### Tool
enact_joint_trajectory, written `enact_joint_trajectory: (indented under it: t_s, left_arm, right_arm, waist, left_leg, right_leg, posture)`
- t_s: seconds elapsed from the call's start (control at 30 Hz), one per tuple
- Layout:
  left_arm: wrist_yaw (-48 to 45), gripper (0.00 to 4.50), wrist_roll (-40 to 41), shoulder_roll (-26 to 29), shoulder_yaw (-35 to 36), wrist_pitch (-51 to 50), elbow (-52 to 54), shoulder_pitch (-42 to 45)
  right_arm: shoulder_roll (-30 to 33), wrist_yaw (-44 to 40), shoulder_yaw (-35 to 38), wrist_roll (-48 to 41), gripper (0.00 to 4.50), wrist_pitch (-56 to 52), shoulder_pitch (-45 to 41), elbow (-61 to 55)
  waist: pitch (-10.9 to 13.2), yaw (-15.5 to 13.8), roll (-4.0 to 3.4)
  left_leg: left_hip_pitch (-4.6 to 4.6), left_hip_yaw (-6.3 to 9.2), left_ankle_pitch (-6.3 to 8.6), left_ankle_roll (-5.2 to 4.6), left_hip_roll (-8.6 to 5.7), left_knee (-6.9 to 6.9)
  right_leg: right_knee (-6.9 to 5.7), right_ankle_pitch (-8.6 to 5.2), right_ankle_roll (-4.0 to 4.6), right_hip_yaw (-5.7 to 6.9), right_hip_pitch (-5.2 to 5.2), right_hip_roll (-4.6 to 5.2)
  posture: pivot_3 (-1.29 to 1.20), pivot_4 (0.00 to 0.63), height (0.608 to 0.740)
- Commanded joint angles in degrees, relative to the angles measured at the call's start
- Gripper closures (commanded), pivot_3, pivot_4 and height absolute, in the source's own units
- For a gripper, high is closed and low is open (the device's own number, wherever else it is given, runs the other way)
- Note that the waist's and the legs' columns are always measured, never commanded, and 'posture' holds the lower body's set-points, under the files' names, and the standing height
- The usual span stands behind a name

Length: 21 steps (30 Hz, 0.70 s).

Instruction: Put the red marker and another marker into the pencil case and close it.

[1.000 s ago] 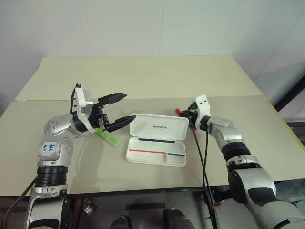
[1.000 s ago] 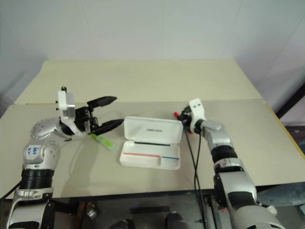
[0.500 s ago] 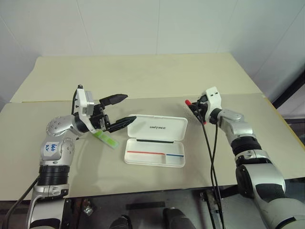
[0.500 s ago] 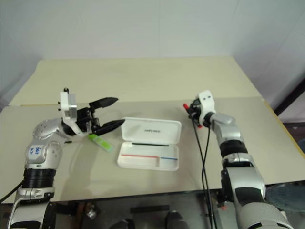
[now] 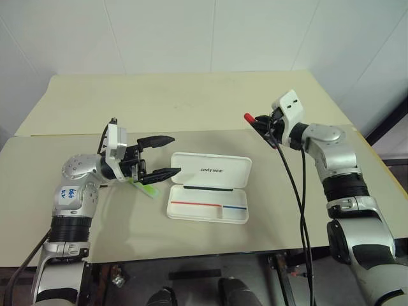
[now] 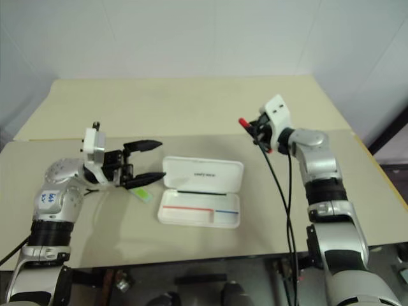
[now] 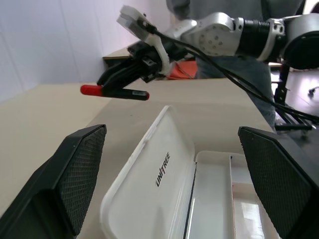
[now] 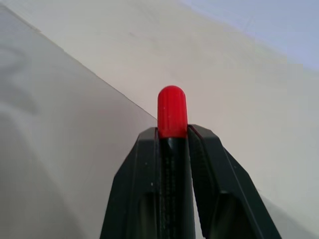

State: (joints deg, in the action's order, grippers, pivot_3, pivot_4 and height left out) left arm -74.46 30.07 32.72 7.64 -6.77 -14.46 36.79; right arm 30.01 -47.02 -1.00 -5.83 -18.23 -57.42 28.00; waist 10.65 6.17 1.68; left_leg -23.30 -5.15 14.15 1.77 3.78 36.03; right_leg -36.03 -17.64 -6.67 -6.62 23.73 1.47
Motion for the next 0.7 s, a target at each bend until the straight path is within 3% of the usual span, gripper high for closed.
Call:
enact_joint_trajectory:
  t_s: [0.03, 0.4, 0.7]
  left_arm:
    - [-2.02, 0.00, -0.51, 0.43, -0.59, 1.49, -0.95, 1.25]
    - [-3.08, 0.00, -1.15, -1.14, -1.44, 2.91, -3.07, 1.92]
    - [-4.78, 0.00, -1.30, -1.39, -1.76, 4.23, -4.97, 1.76]
  right_arm:
    - [2.26, -2.38, -0.23, -1.49, 3.98, -4.25, -0.02, -10.32]
    - [6.70, -6.10, -1.72, -6.31, 3.98, -20.21, 3.20, -35.02]
    - [7.07, -4.69, -1.45, -18.61, 3.98, -40.11, 5.49, -57.14]
  waist:
    - [0.00, -0.09, 0.00]
    - [0.00, -1.27, 0.00]
    - [0.00, -1.53, 0.01]
  left_leg:
    - [0.00, 0.01, 0.00, 0.00, 0.01, 0.00]
    - [-0.02, 0.00, 0.03, -0.04, 0.01, 0.03]
    - [-0.10, 0.02, 0.08, -0.11, 0.02, 0.05]
  right_leg:
    - [0.01, 0.00, 0.01, 0.01, 0.00, 0.00]
    - [-0.01, -0.02, 0.04, 0.00, 0.03, 0.00]
    - [0.01, -0.04, 0.08, 0.02, 0.08, 0.03]
  posture:
    - [0.00, 0.150, 0.740]
    - [0.00, 0.150, 0.740]
    - [0.00, 0.150, 0.740]
